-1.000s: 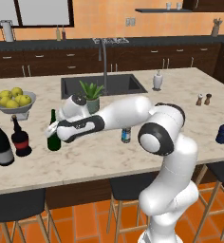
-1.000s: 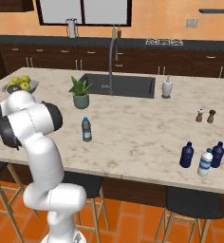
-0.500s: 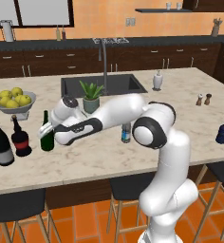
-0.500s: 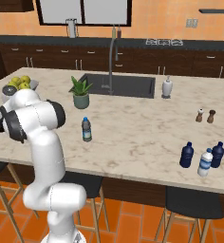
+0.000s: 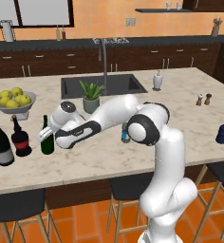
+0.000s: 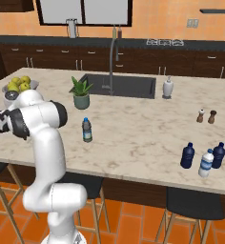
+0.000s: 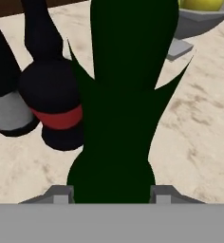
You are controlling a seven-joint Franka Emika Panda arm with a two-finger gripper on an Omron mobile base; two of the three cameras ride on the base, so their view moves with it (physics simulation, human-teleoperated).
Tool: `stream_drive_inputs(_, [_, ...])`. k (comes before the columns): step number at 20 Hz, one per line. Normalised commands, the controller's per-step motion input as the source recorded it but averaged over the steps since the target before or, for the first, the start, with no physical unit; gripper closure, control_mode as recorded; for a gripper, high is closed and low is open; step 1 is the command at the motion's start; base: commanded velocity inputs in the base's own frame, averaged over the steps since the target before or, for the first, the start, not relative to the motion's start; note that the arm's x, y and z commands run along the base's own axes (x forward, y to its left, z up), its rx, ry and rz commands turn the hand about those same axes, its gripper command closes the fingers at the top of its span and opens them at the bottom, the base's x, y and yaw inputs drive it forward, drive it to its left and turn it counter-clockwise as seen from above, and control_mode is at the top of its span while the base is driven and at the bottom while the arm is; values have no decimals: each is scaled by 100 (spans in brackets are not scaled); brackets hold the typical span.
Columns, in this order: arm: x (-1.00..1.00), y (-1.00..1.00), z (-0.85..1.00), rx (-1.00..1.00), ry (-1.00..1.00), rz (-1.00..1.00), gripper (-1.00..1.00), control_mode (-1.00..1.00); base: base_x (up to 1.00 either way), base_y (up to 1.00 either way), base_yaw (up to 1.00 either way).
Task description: Move the plastic bottles in the middle to the plastics group, and the glass bottles in the middle to the glass group.
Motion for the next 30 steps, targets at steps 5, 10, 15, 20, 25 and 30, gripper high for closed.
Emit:
stream_drive_inputs(5, [6, 0, -18, 0, 0, 0, 100, -100, 0, 0, 0])
stream_drive_inputs(10, [34, 18, 5, -1, 0, 0, 100, -100, 0, 0, 0])
stream_drive_inputs(15, [37, 12, -1, 0, 0, 0, 100, -100, 0, 0, 0])
stream_drive_inputs(20, [0, 2, -27, 0, 0, 0, 100, -100, 0, 0, 0])
stream_drive_inputs(25, [0, 0, -8, 0, 0, 0, 100, -100, 0, 0, 0])
stream_drive_inputs(30, [0, 0, 0, 0, 0, 0, -100, -100, 0, 0, 0])
